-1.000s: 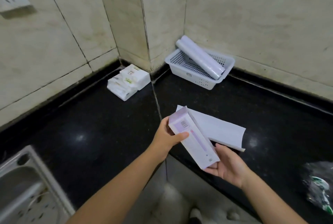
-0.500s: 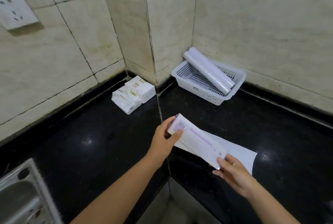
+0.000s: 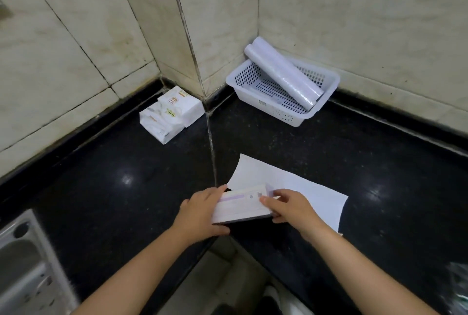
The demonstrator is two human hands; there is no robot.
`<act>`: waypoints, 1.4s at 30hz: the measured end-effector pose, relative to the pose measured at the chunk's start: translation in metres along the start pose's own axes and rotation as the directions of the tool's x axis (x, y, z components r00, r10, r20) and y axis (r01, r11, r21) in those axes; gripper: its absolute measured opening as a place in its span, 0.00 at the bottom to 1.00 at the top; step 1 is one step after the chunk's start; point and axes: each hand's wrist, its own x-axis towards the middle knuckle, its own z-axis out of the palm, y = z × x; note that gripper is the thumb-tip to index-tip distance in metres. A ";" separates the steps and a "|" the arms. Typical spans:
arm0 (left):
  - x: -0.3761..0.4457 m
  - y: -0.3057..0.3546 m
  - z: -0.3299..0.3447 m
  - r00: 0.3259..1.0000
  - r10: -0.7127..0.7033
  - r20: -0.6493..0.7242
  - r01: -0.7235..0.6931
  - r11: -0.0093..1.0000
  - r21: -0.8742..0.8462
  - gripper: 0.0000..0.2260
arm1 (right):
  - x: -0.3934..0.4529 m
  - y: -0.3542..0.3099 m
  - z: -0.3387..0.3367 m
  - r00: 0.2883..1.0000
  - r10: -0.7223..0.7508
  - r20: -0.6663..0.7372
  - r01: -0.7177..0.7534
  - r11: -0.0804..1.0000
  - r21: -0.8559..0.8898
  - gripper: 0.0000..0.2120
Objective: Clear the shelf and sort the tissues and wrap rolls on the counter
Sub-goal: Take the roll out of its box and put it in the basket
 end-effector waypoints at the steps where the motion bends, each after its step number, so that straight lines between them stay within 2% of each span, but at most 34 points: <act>1: -0.001 -0.003 0.002 0.999 -0.052 0.003 0.051 0.996 0.069 0.38 | 0.001 0.000 0.007 1.000 0.008 0.008 -0.007 0.998 -0.056 0.23; 3: -0.003 -0.010 0.003 0.992 -0.127 -0.021 0.129 0.985 0.115 0.30 | 0.002 0.000 0.021 1.000 -0.006 0.019 0.009 0.988 -0.156 0.26; 5: -0.008 -0.018 0.003 0.986 -0.169 -0.007 0.168 0.972 0.163 0.28 | 0.001 -0.001 0.034 0.998 -0.036 0.052 0.047 0.968 -0.244 0.28; 8: -0.016 -0.029 0.005 0.972 -0.235 0.028 0.221 0.943 0.247 0.29 | -0.003 -0.007 0.051 0.995 -0.061 0.077 0.083 0.943 -0.322 0.28; 11: -0.021 -0.037 0.005 0.983 -0.182 -0.012 0.176 0.931 0.321 0.34 | -0.004 -0.013 0.061 0.994 -0.090 0.068 0.109 0.924 -0.367 0.27; 14: -0.022 -0.045 0.005 0.996 -0.089 -0.016 0.090 0.974 0.206 0.37 | -0.003 -0.019 0.065 0.985 -0.168 0.047 0.172 0.893 -0.415 0.25; 19: -0.022 -0.057 0.002 0.999 -0.045 0.029 0.045 0.999 -0.028 0.32 | -0.008 -0.023 0.068 0.975 -0.223 0.010 0.204 0.872 -0.444 0.23; 23: -0.022 -0.064 0.000 0.999 -0.010 0.033 0.012 0.997 -0.081 0.29 | -0.013 -0.024 0.072 0.981 -0.193 -0.024 0.166 0.897 -0.410 0.24; 28: -0.023 -0.065 0.002 1.000 -0.007 0.002 0.007 0.996 -0.089 0.27 | -0.017 -0.026 0.072 0.975 -0.213 -0.056 0.174 0.902 -0.396 0.16; 30: -0.023 -0.068 0.001 1.000 -0.015 0.010 0.016 0.991 -0.134 0.28 | -0.016 -0.026 0.066 0.982 -0.144 -0.121 0.114 0.968 -0.225 0.13; 32: -0.024 -0.072 -0.001 1.000 -0.012 0.010 0.013 0.987 -0.157 0.29 | -0.015 -0.029 0.059 0.997 0.000 -0.075 0.006 0.997 0.079 0.12; 33: -0.025 -0.073 -0.001 1.000 -0.011 0.009 0.012 0.989 -0.149 0.29 | -0.013 -0.028 0.057 0.997 0.037 -0.071 -0.025 0.988 0.154 0.15; 34: -0.026 -0.074 -0.001 1.000 -0.014 0.005 0.015 0.991 -0.136 0.28 | -0.011 -0.025 0.055 0.992 0.037 -0.123 -0.026 0.995 0.094 0.17; 35: -0.026 -0.073 -0.001 1.000 -0.021 0.001 0.021 0.993 -0.120 0.27 | -0.009 -0.022 0.054 0.975 -0.019 -0.220 -0.001 0.996 -0.092 0.20; 37: -0.026 -0.071 0.002 0.999 -0.032 -0.014 0.031 0.996 -0.079 0.27 | -0.012 -0.017 0.056 0.869 -0.315 -0.381 0.085 0.854 -0.513 0.22; 38: -0.026 -0.070 0.003 0.999 -0.033 -0.027 0.032 0.998 -0.058 0.26 | -0.016 -0.017 0.060 0.788 -0.497 -0.364 0.179 0.750 -0.636 0.22; 40: -0.026 -0.067 0.005 0.998 -0.031 -0.045 0.029 0.999 -0.043 0.25 | -0.022 -0.018 0.068 0.638 -0.746 -0.191 0.401 0.534 -0.744 0.18; 41: -0.027 -0.066 0.006 0.998 -0.027 -0.050 0.025 0.999 -0.045 0.25 | -0.023 -0.018 0.073 0.611 -0.789 -0.062 0.489 0.438 -0.754 0.17; 42: -0.027 -0.065 0.006 0.998 -0.020 -0.055 0.017 0.999 -0.046 0.25 | -0.024 -0.020 0.077 0.622 -0.781 0.062 0.555 0.383 -0.739 0.17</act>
